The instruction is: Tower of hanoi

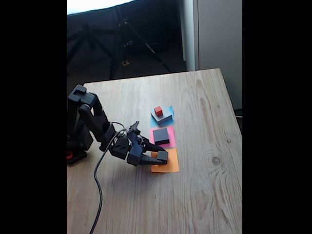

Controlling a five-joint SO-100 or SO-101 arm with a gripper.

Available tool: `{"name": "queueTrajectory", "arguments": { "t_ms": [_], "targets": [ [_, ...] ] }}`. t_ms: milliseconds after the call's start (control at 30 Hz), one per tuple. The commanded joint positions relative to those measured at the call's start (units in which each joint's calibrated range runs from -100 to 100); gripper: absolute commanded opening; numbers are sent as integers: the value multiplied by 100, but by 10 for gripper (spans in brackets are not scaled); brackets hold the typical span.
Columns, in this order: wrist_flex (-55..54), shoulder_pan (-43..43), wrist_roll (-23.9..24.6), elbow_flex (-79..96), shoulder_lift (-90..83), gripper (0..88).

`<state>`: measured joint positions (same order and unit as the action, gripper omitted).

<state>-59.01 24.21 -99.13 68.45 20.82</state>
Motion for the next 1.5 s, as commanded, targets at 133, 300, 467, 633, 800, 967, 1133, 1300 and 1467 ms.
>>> {"name": "queueTrajectory", "arguments": {
  "t_ms": [133, 300, 467, 633, 800, 967, 1133, 1300, 1467],
  "targets": [
    [-158, 157, -87, -181, 91, 118],
    [-158, 199, -87, -218, 166, 154],
    [-158, 207, -87, -254, 189, 190],
    [-158, 199, -87, -254, 166, 223],
    [-117, 115, -87, -263, 7, 239],
    [110, 32, -87, -263, -356, 246],
    [506, -27, -87, -190, -833, 246],
    [887, -60, -87, -45, -1325, 239],
    [1761, -211, -87, 46, -2302, 161]
  ]
}}
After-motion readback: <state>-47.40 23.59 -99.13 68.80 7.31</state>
